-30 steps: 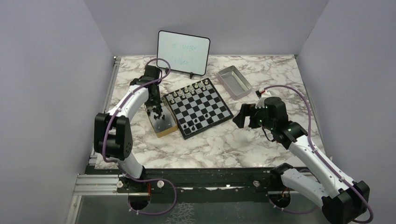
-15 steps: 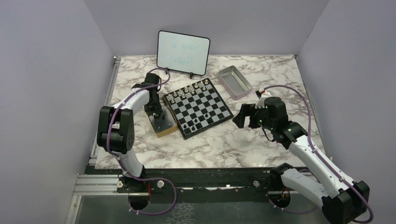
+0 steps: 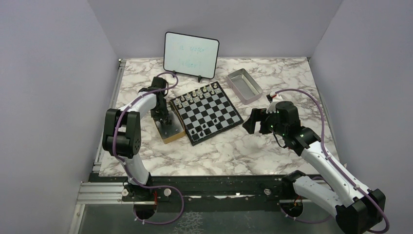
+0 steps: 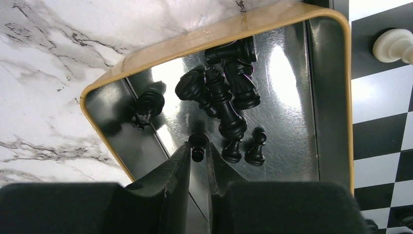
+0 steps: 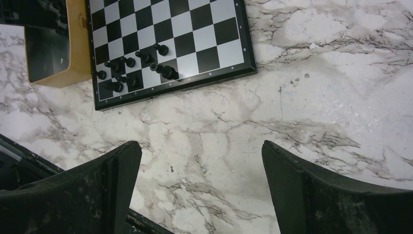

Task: Set up the chess pieces on the board
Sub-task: Pick up the chess piece from the storage box.

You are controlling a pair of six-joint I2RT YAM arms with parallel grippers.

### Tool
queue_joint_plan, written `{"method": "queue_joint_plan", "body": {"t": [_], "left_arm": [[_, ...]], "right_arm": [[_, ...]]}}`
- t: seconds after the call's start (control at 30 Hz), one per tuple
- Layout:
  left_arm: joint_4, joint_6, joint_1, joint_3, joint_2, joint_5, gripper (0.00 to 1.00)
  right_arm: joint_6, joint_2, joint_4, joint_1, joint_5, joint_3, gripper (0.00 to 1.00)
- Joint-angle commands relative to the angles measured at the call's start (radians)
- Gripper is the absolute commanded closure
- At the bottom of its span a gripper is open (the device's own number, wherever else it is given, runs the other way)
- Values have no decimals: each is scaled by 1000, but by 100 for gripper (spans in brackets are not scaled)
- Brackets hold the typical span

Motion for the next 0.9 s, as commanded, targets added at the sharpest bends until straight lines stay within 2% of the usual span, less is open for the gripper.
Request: {"method": "queue_joint_plan", "body": {"t": [0.0,0.27,0.63,0.87], "left_arm": [[13,16,6,17,1,16,83],[5,19,7,23,-6,31,94],[-56,4,5,68,-111,49,94],[-111,0,-15,157,-135,74,94]], "right_arm": [[-3,-7,25,-7,-8,-5,0],[6,-22,25,-8,1,-6,0],[24,-22,54,-8,-62,-33,0],[28,-20,63,-8,-73,-34,0]]}}
